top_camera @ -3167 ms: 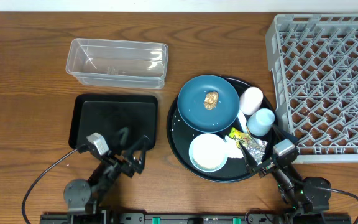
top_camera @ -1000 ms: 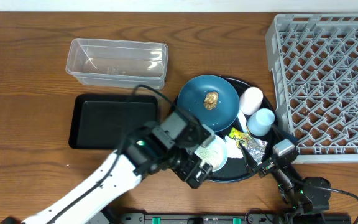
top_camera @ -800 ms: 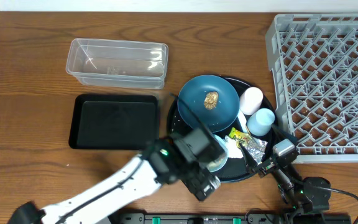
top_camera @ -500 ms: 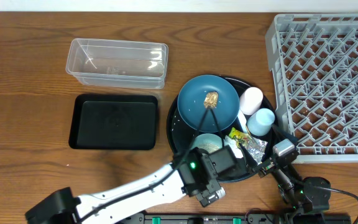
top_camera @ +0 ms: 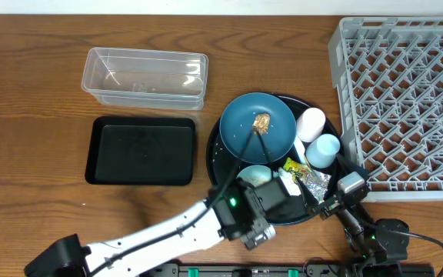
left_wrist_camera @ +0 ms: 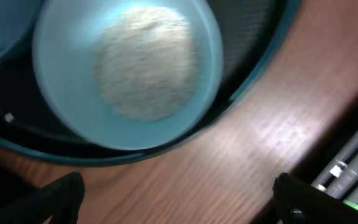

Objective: Sort waste into correct bins and load items into the dishwasher rack
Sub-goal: 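Grasp the rim of the light-blue rice bowl with the left gripper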

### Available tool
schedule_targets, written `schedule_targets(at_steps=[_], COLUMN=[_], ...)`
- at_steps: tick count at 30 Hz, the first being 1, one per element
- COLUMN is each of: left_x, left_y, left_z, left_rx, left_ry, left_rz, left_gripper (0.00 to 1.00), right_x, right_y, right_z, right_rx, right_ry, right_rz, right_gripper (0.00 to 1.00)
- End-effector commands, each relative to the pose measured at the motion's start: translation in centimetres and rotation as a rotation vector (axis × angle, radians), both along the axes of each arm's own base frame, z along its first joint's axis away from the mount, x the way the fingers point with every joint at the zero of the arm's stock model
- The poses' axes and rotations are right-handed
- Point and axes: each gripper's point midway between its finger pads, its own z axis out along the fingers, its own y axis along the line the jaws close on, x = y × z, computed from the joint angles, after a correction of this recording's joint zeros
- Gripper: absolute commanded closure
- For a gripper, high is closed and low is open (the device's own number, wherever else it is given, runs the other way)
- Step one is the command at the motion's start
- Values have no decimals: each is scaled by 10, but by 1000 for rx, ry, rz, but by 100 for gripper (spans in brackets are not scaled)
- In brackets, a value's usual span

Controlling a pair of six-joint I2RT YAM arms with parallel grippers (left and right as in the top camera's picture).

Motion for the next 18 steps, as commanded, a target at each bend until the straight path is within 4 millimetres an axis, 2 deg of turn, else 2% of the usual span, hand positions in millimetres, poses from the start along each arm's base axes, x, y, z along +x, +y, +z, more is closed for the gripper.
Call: schedule_targets(at_steps=[1, 5, 9, 13, 15, 16, 18], left_x=[24, 33, 32, 32, 32, 32, 31], left_y=[9, 21, 20, 20, 20, 20, 20], left_z=[10, 8, 8, 8, 8, 8, 8], left_rx=[-34, -25, -34, -37, -37, -37, -36], left_ry=[-8, 12, 31, 33, 33, 33, 35], left_rz=[186, 278, 282, 281, 281, 281, 281], left_gripper=[2, 2, 2, 2, 2, 2, 2], right_x=[-1, -1, -1, -8, -9, -8, 1], right_y=[2, 2, 2, 13, 15, 13, -4], right_z=[-2, -2, -1, 20, 22, 26, 33], right_rx=[4, 4, 4, 52, 53, 50, 52], right_ry=[8, 8, 5, -63, -72, -91, -121], right_rz=[9, 9, 9, 85, 100, 89, -24], right_gripper=[1, 1, 1, 1, 1, 1, 1])
